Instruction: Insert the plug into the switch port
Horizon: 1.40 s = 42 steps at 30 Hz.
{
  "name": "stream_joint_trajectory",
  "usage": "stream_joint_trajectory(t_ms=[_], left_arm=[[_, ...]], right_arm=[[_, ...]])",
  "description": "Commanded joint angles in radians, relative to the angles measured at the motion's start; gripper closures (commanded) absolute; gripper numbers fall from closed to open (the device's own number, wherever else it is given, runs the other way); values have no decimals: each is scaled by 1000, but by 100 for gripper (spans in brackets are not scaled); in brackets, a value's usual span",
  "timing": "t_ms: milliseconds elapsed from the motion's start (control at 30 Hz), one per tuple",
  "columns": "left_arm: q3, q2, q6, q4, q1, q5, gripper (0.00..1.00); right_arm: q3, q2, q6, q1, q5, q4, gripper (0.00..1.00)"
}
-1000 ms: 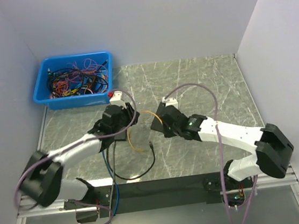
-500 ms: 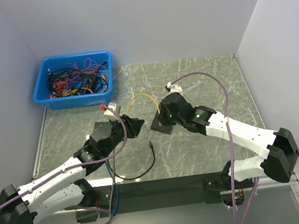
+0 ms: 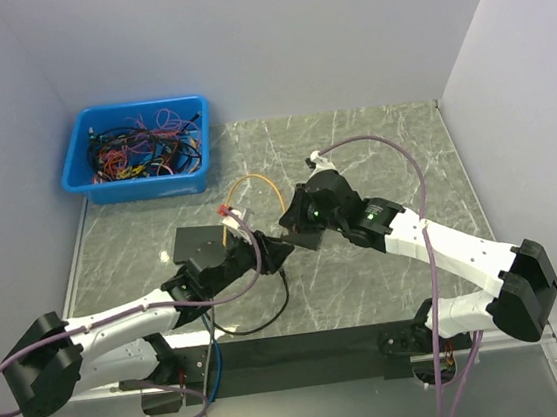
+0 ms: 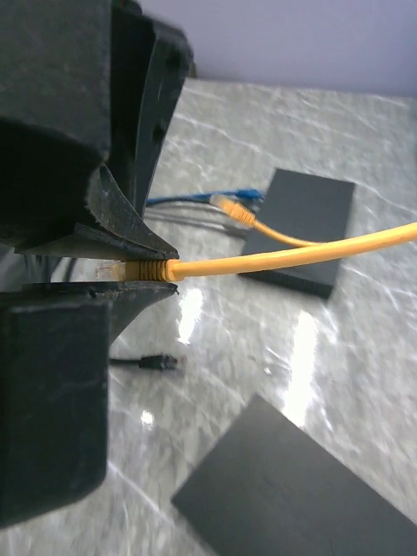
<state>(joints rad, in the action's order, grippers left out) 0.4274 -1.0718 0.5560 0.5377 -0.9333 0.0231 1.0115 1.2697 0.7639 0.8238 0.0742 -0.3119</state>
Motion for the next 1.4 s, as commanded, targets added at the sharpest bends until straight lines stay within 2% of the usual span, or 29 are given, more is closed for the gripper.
stream_joint_trajectory(t_ms=[0, 167, 367, 500, 667, 833, 1000, 1033, 1067, 1167, 1267, 1367], left_arm=[[56, -36, -28, 71, -35, 24, 51], [80, -47, -51, 27, -71, 130, 52], [80, -42, -53, 21, -82, 190, 54], [74, -30, -50, 13, -87, 267, 58], [45, -7, -48, 51, -87, 296, 63], [50, -16, -65, 53, -88, 291, 83], [39, 10, -112, 36, -91, 250, 92], [39, 22, -123, 21, -91, 238, 93], [40, 33, -137, -19, -91, 218, 93], [74, 72, -189, -150, -91, 126, 94], [129, 69, -211, -244, -93, 49, 94], [190, 27, -220, -375, -91, -21, 94]], right_arm=[[-14, -7, 35, -6, -63, 82, 100], [-17, -12, 29, -6, -65, 74, 100], [-34, -21, 34, -6, -71, 85, 100], [-53, -21, 40, -8, -106, 100, 100], [-77, -16, 57, -5, -146, 125, 100], [-97, 0, 75, -3, -197, 165, 100], [-87, 3, 57, -6, -200, 156, 100], [-73, -1, 46, -9, -156, 134, 93], [-65, -6, 25, -12, -110, 108, 63], [-53, -55, -29, -41, 74, 8, 36], [-67, -162, -110, -68, 221, -32, 34], [-103, -309, -260, -68, 181, 46, 34]])
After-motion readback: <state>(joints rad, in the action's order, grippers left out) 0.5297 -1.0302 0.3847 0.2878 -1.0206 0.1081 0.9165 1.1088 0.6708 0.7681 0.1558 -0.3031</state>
